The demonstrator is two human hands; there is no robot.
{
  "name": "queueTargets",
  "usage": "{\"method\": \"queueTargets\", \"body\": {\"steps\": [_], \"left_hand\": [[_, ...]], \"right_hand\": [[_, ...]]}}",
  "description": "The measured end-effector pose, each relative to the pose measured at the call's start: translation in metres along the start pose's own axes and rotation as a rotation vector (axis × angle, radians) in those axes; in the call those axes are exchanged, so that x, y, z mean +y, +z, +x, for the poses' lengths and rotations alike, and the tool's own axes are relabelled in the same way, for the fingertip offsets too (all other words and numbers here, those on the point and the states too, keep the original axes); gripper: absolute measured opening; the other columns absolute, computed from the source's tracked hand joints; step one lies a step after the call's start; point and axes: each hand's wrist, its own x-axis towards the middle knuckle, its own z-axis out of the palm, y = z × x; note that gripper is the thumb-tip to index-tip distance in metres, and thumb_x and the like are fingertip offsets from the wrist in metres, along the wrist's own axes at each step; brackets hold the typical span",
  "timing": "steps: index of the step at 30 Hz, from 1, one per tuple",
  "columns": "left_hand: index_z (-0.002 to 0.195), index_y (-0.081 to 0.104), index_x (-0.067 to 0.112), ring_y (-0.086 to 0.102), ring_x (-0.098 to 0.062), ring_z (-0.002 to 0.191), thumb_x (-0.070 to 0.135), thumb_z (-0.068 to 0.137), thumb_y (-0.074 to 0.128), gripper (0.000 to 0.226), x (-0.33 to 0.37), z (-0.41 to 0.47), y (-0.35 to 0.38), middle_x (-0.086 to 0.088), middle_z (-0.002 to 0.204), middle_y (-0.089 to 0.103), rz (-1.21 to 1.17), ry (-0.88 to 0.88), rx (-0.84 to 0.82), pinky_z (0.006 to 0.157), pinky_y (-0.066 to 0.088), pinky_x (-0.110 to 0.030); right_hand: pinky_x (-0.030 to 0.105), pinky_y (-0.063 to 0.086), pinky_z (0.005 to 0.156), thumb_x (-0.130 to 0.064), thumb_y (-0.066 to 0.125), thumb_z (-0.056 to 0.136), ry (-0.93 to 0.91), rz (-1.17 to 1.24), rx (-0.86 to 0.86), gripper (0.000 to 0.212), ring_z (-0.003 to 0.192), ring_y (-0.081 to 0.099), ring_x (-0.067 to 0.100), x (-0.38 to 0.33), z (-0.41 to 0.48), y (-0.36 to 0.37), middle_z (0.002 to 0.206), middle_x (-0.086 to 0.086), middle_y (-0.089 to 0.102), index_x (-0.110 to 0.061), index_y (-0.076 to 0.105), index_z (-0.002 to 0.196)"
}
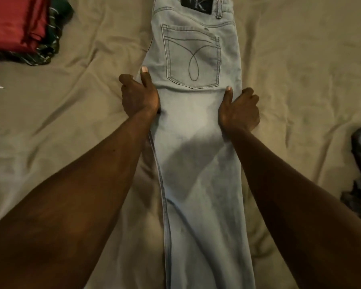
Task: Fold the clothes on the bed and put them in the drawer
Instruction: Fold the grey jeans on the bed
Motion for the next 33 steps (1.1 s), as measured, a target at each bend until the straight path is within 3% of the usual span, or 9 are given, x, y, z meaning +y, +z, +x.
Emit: {"method": "queueTargets", "body": {"steps": [5, 9, 11, 13, 16, 20, 25, 30, 33], "left_hand": [[0.127, 0.044, 0.011, 0.062, -0.041, 0.105, 0.062, 0.100, 0.046, 0.058, -0.056, -0.097, -0.025, -0.012, 0.127, 0.057, 0.032, 0.128, 0.065, 0.081, 0.045, -0.043], [0.112, 0.050, 0.014, 0.064, -0.041, 0.090, 0.061, 0.098, 0.047, 0.049, -0.125, -0.186, -0.049, -0.010, 0.106, 0.061, 0.180, 0.059, -0.013, 0.069, 0.036, -0.037], [0.107, 0.052, 0.017, 0.064, -0.039, 0.082, 0.063, 0.097, 0.043, 0.048, -0.143, -0.223, -0.056, -0.008, 0.103, 0.060, 0.257, 0.166, -0.100, 0.064, 0.033, -0.034], [0.110, 0.055, 0.022, 0.066, -0.035, 0.076, 0.067, 0.098, 0.038, 0.050, -0.151, -0.246, -0.056, -0.006, 0.105, 0.059, 0.362, 0.297, -0.151, 0.059, 0.033, -0.032], [0.113, 0.053, 0.021, 0.067, -0.039, 0.082, 0.068, 0.098, 0.040, 0.051, -0.153, -0.252, -0.051, -0.010, 0.102, 0.064, 0.366, 0.282, -0.161, 0.063, 0.036, -0.036], [0.110, 0.049, 0.015, 0.066, -0.038, 0.081, 0.056, 0.098, 0.058, 0.044, -0.160, -0.244, -0.056, -0.010, 0.081, 0.066, 0.235, 0.290, -0.164, 0.068, 0.042, -0.039], [0.116, 0.049, 0.010, 0.067, -0.040, 0.084, 0.033, 0.103, 0.057, 0.027, -0.163, -0.256, -0.073, -0.007, 0.084, 0.066, 0.055, 0.207, -0.015, 0.065, 0.027, -0.029], [0.124, 0.047, 0.013, 0.067, -0.040, 0.090, 0.057, 0.100, 0.054, 0.051, -0.174, -0.328, -0.077, -0.017, 0.098, 0.071, 0.152, 0.093, -0.050, 0.068, 0.033, -0.034], [0.127, 0.046, 0.015, 0.067, -0.040, 0.089, 0.058, 0.096, 0.060, 0.055, -0.199, -0.362, -0.091, -0.015, 0.099, 0.071, 0.133, 0.133, -0.101, 0.068, 0.041, -0.037]], "right_hand": [[0.046, 0.047, 0.088, -0.058, 0.035, 0.103, 0.142, -0.009, -0.088, 0.054, 0.109, 0.062, 0.043, 0.056, -0.104, -0.027, 0.124, 0.016, 0.061, -0.012, 0.050, 0.126], [0.038, 0.042, 0.073, -0.058, 0.038, 0.103, 0.275, 0.032, -0.056, 0.045, 0.093, 0.066, 0.038, 0.100, -0.188, -0.043, 0.101, 0.015, 0.069, -0.015, 0.049, 0.111], [0.034, 0.035, 0.068, -0.056, 0.042, 0.103, 0.253, 0.083, -0.019, 0.042, 0.088, 0.067, 0.039, 0.114, -0.219, -0.048, 0.097, 0.014, 0.071, -0.016, 0.047, 0.115], [0.035, 0.040, 0.065, -0.055, 0.044, 0.103, 0.178, 0.113, 0.010, 0.043, 0.082, 0.067, 0.040, 0.122, -0.236, -0.051, 0.095, 0.014, 0.072, -0.016, 0.048, 0.119], [0.043, 0.048, 0.071, -0.055, 0.042, 0.104, 0.153, 0.125, -0.045, 0.040, 0.085, 0.067, 0.041, 0.133, -0.234, -0.052, 0.096, 0.015, 0.071, -0.016, 0.047, 0.116], [0.044, 0.049, 0.077, -0.055, 0.042, 0.103, 0.161, 0.244, -0.178, 0.037, 0.091, 0.063, 0.039, 0.153, -0.217, -0.060, 0.095, 0.014, 0.067, -0.019, 0.049, 0.110], [0.041, 0.049, 0.078, -0.055, 0.042, 0.104, 0.144, 0.322, -0.159, 0.040, 0.092, 0.064, 0.039, 0.158, -0.229, -0.066, 0.095, 0.013, 0.068, -0.017, 0.051, 0.110], [0.036, 0.037, 0.073, -0.057, 0.037, 0.104, 0.234, 0.269, -0.153, 0.041, 0.090, 0.064, 0.036, 0.181, -0.263, -0.090, 0.091, 0.010, 0.066, -0.018, 0.048, 0.103], [0.037, 0.034, 0.064, -0.049, 0.036, 0.107, 0.134, 0.161, -0.074, 0.039, 0.083, 0.066, 0.041, 0.206, -0.304, -0.097, 0.090, 0.019, 0.071, -0.014, 0.053, 0.110]]}}
